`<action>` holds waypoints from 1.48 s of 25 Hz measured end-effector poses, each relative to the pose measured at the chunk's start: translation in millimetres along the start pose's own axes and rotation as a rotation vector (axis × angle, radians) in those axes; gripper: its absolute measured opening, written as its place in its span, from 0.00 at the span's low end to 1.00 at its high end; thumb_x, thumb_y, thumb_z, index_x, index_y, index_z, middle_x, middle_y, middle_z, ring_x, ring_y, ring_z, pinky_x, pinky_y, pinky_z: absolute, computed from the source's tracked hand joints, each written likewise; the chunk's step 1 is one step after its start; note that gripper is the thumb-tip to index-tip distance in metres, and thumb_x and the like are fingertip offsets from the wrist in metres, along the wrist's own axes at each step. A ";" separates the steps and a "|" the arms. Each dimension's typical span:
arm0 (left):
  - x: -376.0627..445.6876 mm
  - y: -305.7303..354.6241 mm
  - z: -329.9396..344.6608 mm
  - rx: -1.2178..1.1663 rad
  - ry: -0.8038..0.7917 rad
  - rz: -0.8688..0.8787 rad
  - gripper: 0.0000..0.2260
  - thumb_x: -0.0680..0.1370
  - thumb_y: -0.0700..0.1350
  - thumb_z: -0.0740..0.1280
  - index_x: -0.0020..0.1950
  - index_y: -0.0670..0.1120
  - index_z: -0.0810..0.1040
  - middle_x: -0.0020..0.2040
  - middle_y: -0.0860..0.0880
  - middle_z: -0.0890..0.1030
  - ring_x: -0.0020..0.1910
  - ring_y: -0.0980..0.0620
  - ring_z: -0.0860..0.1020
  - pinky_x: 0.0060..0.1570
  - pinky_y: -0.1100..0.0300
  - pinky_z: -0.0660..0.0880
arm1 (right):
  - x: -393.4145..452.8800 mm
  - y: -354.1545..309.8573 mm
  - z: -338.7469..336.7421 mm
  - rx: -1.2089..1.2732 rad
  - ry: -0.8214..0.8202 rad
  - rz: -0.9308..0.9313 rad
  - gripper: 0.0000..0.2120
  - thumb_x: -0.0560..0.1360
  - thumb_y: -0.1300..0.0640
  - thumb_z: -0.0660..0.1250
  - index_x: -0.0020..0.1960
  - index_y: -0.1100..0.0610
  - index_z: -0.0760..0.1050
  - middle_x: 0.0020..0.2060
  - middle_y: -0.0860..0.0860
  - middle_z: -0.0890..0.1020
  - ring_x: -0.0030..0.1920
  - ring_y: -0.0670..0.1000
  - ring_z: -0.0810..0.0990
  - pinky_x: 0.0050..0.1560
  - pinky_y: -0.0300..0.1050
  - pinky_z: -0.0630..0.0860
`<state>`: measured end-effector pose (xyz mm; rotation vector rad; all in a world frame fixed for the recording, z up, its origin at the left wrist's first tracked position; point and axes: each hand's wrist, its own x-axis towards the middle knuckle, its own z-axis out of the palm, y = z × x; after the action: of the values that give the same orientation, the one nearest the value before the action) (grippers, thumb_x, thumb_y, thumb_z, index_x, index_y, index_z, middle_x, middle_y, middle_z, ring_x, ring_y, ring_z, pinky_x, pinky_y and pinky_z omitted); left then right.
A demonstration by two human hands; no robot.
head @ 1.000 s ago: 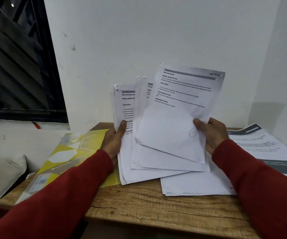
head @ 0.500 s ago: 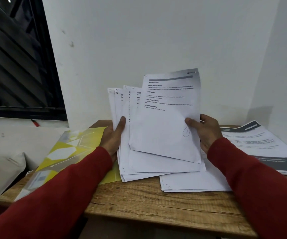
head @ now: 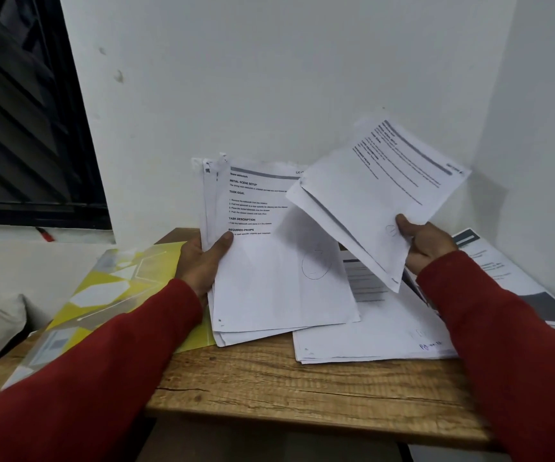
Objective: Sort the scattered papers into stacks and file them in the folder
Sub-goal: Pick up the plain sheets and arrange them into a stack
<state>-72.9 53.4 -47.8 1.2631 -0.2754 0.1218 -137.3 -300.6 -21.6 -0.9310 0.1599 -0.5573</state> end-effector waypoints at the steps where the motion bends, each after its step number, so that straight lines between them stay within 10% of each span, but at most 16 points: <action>1: 0.1 0.1 0.3 0.004 0.006 0.000 0.01 0.78 0.42 0.71 0.48 0.47 0.82 0.50 0.45 0.86 0.53 0.40 0.83 0.57 0.41 0.78 | -6.5 1.6 9.2 0.003 -0.033 0.020 0.26 0.69 0.65 0.75 0.66 0.63 0.75 0.57 0.59 0.83 0.52 0.56 0.85 0.48 0.54 0.83; 9: -4.8 3.3 0.4 0.143 -0.024 0.077 0.06 0.71 0.40 0.78 0.42 0.48 0.83 0.42 0.50 0.86 0.42 0.50 0.83 0.49 0.50 0.80 | -56.2 43.0 59.8 -0.313 -0.346 0.172 0.15 0.72 0.68 0.70 0.58 0.66 0.78 0.50 0.60 0.85 0.45 0.58 0.86 0.44 0.51 0.83; 18: -7.9 7.8 2.6 0.040 0.016 0.065 0.05 0.75 0.47 0.74 0.49 0.48 0.82 0.45 0.51 0.87 0.42 0.56 0.85 0.39 0.64 0.80 | -37.0 27.9 44.2 -0.365 -0.068 -0.174 0.10 0.71 0.71 0.72 0.50 0.60 0.81 0.41 0.53 0.87 0.41 0.54 0.85 0.47 0.47 0.83; 23: -8.6 7.7 2.7 -0.011 -0.012 0.043 0.05 0.76 0.45 0.74 0.50 0.48 0.82 0.46 0.51 0.87 0.45 0.51 0.85 0.44 0.58 0.82 | -28.4 8.9 31.5 -0.191 0.087 -0.196 0.08 0.73 0.70 0.71 0.50 0.60 0.80 0.48 0.57 0.85 0.46 0.56 0.84 0.51 0.51 0.82; 27: -6.7 5.0 1.1 -0.033 -0.032 0.024 0.07 0.76 0.44 0.73 0.53 0.47 0.82 0.50 0.48 0.86 0.49 0.47 0.85 0.50 0.50 0.81 | -27.5 -3.7 20.7 -0.046 0.229 -0.210 0.07 0.75 0.67 0.70 0.43 0.57 0.77 0.36 0.50 0.84 0.35 0.47 0.84 0.35 0.39 0.80; 33: -2.5 4.0 0.4 -0.007 -0.011 0.010 0.04 0.78 0.45 0.71 0.52 0.47 0.82 0.52 0.45 0.86 0.50 0.45 0.85 0.52 0.49 0.80 | -37.5 16.2 41.6 -0.089 0.026 -0.141 0.18 0.74 0.71 0.70 0.62 0.62 0.74 0.51 0.59 0.84 0.46 0.55 0.85 0.49 0.52 0.83; 37: -0.3 5.6 2.6 0.090 0.017 0.044 0.05 0.79 0.41 0.66 0.45 0.48 0.79 0.39 0.51 0.84 0.33 0.56 0.81 0.35 0.63 0.77 | -54.7 40.1 60.5 -0.212 -0.256 0.083 0.13 0.75 0.68 0.69 0.60 0.64 0.78 0.52 0.59 0.85 0.48 0.56 0.86 0.47 0.50 0.84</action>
<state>-74.9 52.6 -42.0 1.3450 -0.2862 0.1841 -146.3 -210.2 -23.2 -1.1870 0.0265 -0.3449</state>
